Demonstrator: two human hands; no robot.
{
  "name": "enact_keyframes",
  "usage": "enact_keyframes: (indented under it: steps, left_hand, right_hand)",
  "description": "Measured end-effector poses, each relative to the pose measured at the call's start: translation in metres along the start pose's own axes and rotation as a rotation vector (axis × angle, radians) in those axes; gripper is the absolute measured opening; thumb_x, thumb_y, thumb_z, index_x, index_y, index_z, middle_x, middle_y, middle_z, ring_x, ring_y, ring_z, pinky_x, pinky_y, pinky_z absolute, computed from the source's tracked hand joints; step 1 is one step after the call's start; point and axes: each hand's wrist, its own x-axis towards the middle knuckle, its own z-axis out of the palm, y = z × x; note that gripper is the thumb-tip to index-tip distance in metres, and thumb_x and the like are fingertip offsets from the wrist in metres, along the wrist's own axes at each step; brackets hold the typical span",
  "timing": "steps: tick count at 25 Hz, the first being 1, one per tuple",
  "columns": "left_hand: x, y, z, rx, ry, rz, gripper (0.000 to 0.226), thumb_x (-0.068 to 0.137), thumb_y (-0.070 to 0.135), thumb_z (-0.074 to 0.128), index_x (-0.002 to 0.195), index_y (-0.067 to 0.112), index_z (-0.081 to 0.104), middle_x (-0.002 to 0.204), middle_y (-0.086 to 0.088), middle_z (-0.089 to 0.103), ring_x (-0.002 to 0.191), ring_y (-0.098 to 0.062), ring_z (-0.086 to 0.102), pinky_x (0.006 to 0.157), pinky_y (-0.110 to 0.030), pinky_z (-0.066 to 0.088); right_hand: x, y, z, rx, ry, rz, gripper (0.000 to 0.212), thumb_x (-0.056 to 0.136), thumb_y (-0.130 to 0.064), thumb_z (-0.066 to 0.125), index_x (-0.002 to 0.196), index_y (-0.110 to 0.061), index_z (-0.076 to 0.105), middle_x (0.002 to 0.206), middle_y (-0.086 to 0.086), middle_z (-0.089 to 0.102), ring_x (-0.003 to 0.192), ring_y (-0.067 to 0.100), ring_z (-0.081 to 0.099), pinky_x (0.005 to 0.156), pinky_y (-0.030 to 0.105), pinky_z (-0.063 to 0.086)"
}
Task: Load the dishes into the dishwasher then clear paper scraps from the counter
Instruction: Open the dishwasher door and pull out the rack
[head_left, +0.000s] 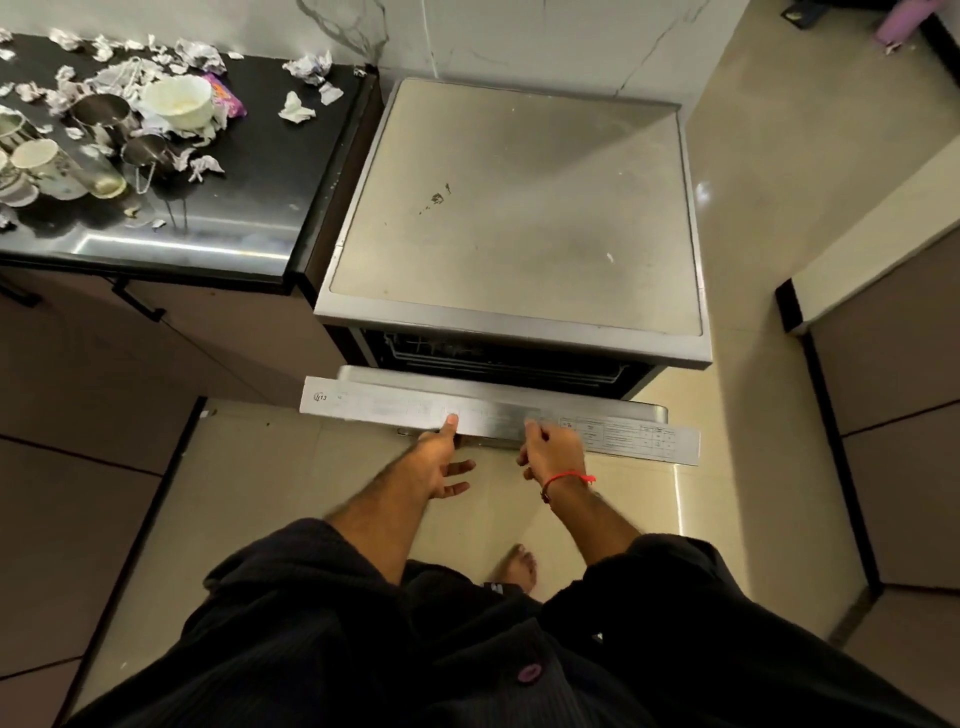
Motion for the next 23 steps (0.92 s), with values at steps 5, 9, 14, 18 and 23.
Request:
enact_keyframes:
  steps: [5, 9, 14, 18, 23]
  left_hand:
    - [-0.009, -0.044, -0.031, 0.132, -0.184, -0.167, 0.057, 0.098, 0.065, 0.038, 0.106, 0.019, 0.070, 0.111, 0.004, 0.066, 0.102, -0.020, 0.061, 0.081, -0.041, 0.052]
    - [-0.004, -0.074, -0.061, 0.514, -0.104, 0.083, 0.038, 0.105, 0.048, 0.040, 0.094, 0.020, 0.064, 0.104, -0.001, 0.067, 0.082, -0.019, 0.061, 0.066, -0.037, 0.049]
    - [0.000, -0.080, -0.104, 1.055, 0.257, 0.866, 0.015, 0.097, 0.035, 0.056, 0.107, 0.025, 0.063, 0.120, -0.004, 0.063, 0.109, -0.025, 0.056, 0.094, -0.043, 0.049]
    - [0.011, -0.090, -0.111, 1.374, 0.188, 0.872, 0.064, 0.101, 0.043, 0.050, 0.156, 0.030, 0.020, 0.168, -0.002, -0.001, 0.153, -0.037, 0.000, 0.119, -0.059, 0.015]
    - [0.027, -0.147, -0.112, 1.463, 0.223, 0.804, 0.072, 0.098, 0.067, 0.015, 0.159, 0.034, -0.005, 0.168, 0.002, -0.011, 0.151, -0.035, -0.020, 0.120, -0.060, 0.001]
  right_hand:
    - [-0.017, 0.015, 0.024, -0.647, 0.041, -0.505, 0.050, 0.089, -0.031, 0.060, 0.137, -0.018, 0.049, 0.144, 0.011, 0.042, 0.129, 0.031, 0.043, 0.105, 0.046, 0.040]
    - [-0.039, 0.028, 0.035, -1.063, -0.297, -0.356, 0.082, 0.092, -0.043, 0.056, 0.156, -0.022, 0.009, 0.164, 0.006, -0.006, 0.151, 0.028, 0.005, 0.120, 0.043, 0.016]
    - [-0.062, 0.040, 0.056, -1.061, -0.229, -0.289, 0.067, 0.093, -0.034, 0.056, 0.151, -0.017, 0.026, 0.164, 0.010, 0.000, 0.148, 0.030, 0.014, 0.119, 0.043, 0.017]
    - [-0.063, 0.043, 0.052, -1.029, -0.295, -0.235, 0.055, 0.091, -0.019, 0.056, 0.143, -0.017, 0.040, 0.164, 0.005, 0.009, 0.140, 0.033, 0.035, 0.114, 0.040, 0.032]
    - [-0.055, 0.065, 0.042, -0.971, -0.311, -0.142, 0.044, 0.091, -0.022, 0.057, 0.134, -0.028, 0.052, 0.134, 0.009, 0.057, 0.115, 0.033, 0.058, 0.100, 0.039, 0.048]
